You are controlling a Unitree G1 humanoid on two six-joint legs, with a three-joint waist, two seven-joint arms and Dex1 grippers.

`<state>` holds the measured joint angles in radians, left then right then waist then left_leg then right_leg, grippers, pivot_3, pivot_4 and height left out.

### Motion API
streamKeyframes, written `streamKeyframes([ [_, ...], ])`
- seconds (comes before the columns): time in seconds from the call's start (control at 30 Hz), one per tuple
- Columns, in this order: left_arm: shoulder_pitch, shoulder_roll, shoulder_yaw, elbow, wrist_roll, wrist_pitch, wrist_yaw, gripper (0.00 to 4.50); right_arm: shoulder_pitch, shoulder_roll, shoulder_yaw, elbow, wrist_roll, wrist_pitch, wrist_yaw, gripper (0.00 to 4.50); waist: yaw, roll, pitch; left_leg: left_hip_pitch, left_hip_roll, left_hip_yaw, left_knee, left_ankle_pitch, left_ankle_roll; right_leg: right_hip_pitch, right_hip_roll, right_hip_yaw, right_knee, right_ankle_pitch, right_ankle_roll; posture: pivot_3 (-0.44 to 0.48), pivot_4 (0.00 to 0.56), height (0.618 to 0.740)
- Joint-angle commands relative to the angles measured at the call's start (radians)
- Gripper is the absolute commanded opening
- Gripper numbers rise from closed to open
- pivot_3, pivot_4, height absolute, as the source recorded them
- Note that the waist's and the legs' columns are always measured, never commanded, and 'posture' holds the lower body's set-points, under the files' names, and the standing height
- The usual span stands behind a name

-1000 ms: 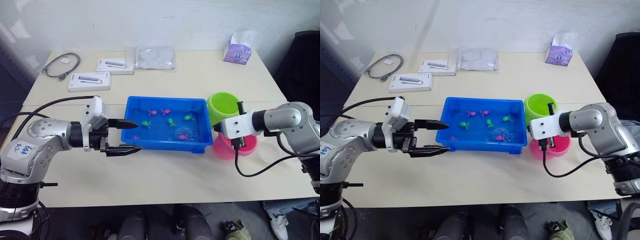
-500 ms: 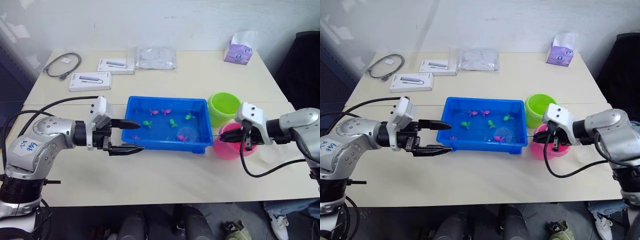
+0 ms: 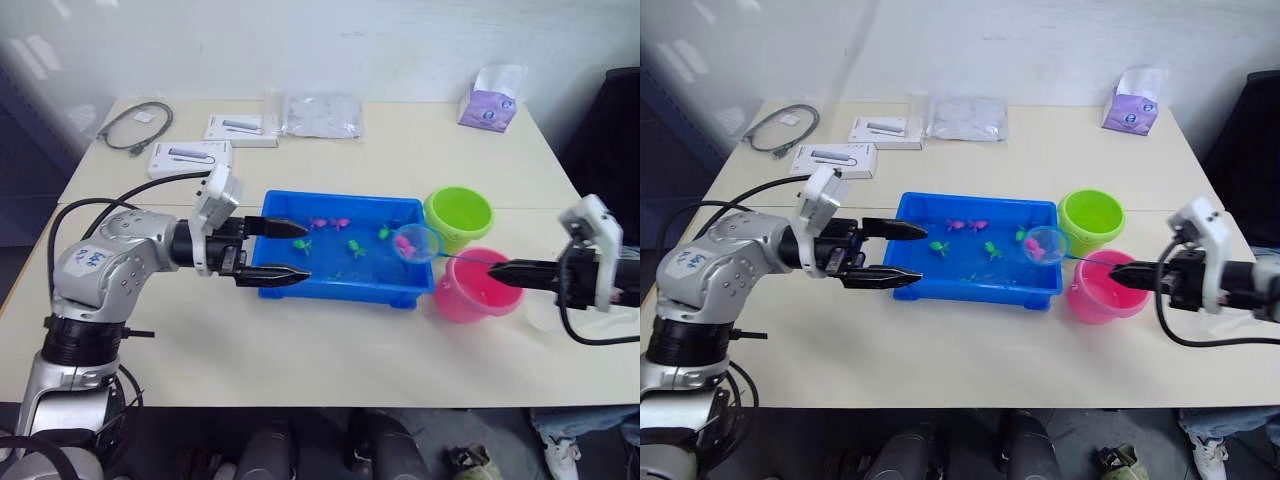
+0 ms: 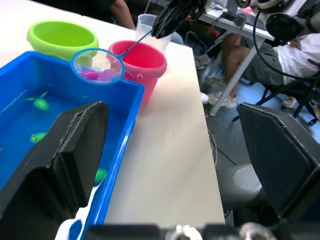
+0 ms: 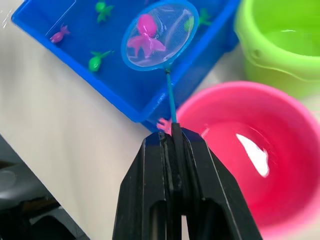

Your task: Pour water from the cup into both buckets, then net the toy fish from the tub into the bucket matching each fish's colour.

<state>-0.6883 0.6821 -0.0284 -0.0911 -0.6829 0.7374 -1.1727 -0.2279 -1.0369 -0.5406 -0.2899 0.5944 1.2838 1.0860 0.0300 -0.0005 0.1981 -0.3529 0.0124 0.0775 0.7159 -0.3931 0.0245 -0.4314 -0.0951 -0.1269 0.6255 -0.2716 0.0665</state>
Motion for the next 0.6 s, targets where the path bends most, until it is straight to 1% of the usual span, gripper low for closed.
streamKeyframes([
  [0.03, -0.033, -0.015, -0.023, 0.034, 0.026, -0.047, -0.039, 4.43, 0.094, -0.037, -0.197, -0.097, 0.024, 0.046, -0.021, 0.00, -0.001, 0.000, 0.000, 0.000, 0.000, 0.000, 0.000, 0.000, 0.000, 0.000, 0.000, 0.000, 0.000, 0.000, 0.000, 0.000, 0.150, 0.740],
  [0.17, -0.052, -0.036, -0.040, 0.068, 0.048, -0.077, -0.064, 4.43, 0.231, -0.037, -0.331, -0.156, -0.009, 0.011, -0.038, 0.00, -0.003, 0.000, 0.000, 0.001, 0.000, 0.000, 0.000, 0.000, 0.000, 0.001, 0.000, 0.000, 0.000, 0.000, 0.000, 0.000, 0.150, 0.740],
  [0.23, -0.063, -0.049, -0.046, 0.088, 0.059, -0.092, -0.075, 4.43, 0.316, -0.032, -0.380, -0.202, -0.057, -0.066, -0.044, 0.00, -0.003, 0.000, 0.000, 0.001, 0.000, 0.000, 0.000, 0.000, 0.000, 0.001, 0.001, 0.001, 0.001, 0.000, 0.000, 0.000, 0.150, 0.740],
  [0.33, -0.076, -0.062, -0.054, 0.115, 0.074, -0.113, -0.089, 4.43, 0.411, -0.020, -0.390, -0.271, -0.143, -0.230, -0.064, 0.00, -0.004, 0.000, 0.000, 0.002, 0.000, 0.000, 0.000, 0.000, 0.000, 0.001, 0.001, 0.001, 0.001, 0.000, 0.000, 0.000, 0.150, 0.740],
  [0.4, -0.081, -0.068, -0.058, 0.125, 0.081, -0.123, -0.095, 4.43, 0.474, -0.014, -0.379, -0.302, -0.219, -0.376, -0.066, 0.00, -0.005, 0.000, 0.000, 0.002, 0.000, 0.000, 0.000, 0.000, 0.000, 0.001, 0.001, 0.002, 0.001, 0.000, 0.001, 0.000, 0.150, 0.740],
  [0.5, -0.091, -0.077, -0.062, 0.140, 0.091, -0.133, -0.103, 4.43, 0.563, 0.000, -0.355, -0.337, -0.378, -0.654, -0.083, 0.00, -0.004, 0.000, 0.000, 0.002, -0.001, 0.000, 0.000, 0.000, 0.000, 0.001, 0.002, 0.003, 0.001, 0.000, 0.001, 0.000, 0.150, 0.740],
  [0.57, -0.094, -0.080, -0.062, 0.146, 0.096, -0.136, -0.106, 4.43, 0.588, 0.010, -0.349, -0.335, -0.429, -0.752, -0.095, 0.00, -0.004, 0.000, 0.000, 0.002, -0.001, 0.000, 0.000, 0.000, 0.000, 0.001, 0.003, 0.003, 0.001, 0.000, 0.001, 0.000, 0.150, 0.740],
  [0.6, -0.097, -0.083, -0.063, 0.150, 0.100, -0.139, -0.109, 4.43, 0.623, 0.014, -0.342, -0.337, -0.506, -0.894, -0.103, 0.00, -0.003, 0.000, 0.000, 0.002, -0.001, 0.000, 0.000, 0.000, 0.000, 0.002, 0.003, 0.003, 0.001, 0.000, 0.001, 0.000, 0.150, 0.740],
])
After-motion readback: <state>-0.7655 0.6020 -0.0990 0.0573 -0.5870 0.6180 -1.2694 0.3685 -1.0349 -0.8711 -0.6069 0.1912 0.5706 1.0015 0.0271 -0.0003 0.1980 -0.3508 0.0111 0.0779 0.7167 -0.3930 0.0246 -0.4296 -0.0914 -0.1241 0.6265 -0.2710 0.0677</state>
